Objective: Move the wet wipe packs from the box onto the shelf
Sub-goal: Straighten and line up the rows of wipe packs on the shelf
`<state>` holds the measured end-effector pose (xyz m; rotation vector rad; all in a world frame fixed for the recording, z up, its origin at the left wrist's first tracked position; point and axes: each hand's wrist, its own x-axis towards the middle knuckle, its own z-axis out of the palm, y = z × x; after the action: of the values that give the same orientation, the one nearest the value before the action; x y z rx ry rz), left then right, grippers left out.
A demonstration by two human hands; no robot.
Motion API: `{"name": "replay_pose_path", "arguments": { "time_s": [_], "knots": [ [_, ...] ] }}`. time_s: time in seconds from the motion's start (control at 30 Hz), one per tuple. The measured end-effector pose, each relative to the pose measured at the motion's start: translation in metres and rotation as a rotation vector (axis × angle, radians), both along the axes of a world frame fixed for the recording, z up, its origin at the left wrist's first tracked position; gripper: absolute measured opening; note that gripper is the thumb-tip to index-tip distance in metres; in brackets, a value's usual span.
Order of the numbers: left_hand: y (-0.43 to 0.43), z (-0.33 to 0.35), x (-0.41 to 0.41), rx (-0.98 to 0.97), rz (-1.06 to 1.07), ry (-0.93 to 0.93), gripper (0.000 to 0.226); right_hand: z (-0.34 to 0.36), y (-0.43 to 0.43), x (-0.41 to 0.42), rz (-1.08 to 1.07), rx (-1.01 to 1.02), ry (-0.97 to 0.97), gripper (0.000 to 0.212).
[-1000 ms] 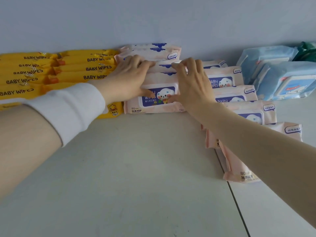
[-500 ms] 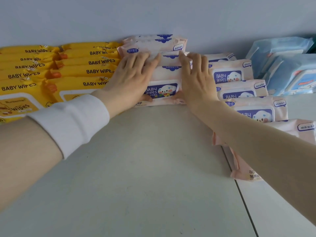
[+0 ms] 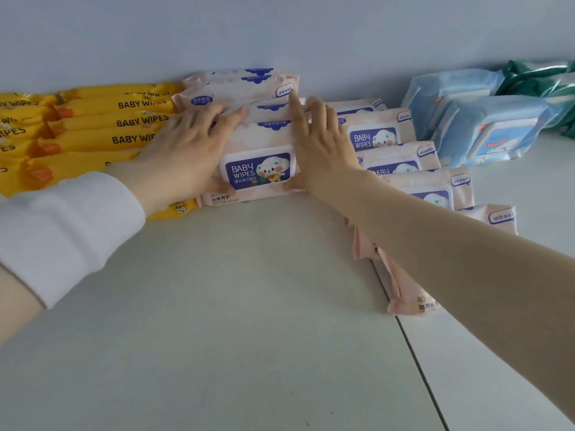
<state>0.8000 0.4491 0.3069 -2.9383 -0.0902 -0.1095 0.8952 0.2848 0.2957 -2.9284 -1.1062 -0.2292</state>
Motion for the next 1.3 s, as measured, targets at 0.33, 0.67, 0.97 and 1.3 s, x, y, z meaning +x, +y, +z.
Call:
{"name": "replay_pose_path", "arguments": {
  "time_s": [0.33, 0.67, 0.97, 1.3],
  "knots": [
    [-0.086, 0.051, 0.112, -0.436, -0.019, 0.022, 0.048, 0.073, -0.095, 0.097, 0.019, -0.146, 0.217, 0.082],
    [-0.09, 0.02, 0.217, -0.212, 0.214, 0.421, 0.041, 0.036, -0.11, 0.151, 0.267, -0.249, 0.181, 0.078],
    [-0.097, 0.041, 0.212, -0.455, 0.09, 0.051, 0.016, 0.031, -0.109, 0.158, 0.159, 0.052, 0.126, 0.073],
    [-0.088, 0.042, 0.192, -0.576, 0.061, -0.124, 0.038, 0.014, -0.087, 0.165, 0.059, 0.145, -0.095, 0.045]
  ]
}}
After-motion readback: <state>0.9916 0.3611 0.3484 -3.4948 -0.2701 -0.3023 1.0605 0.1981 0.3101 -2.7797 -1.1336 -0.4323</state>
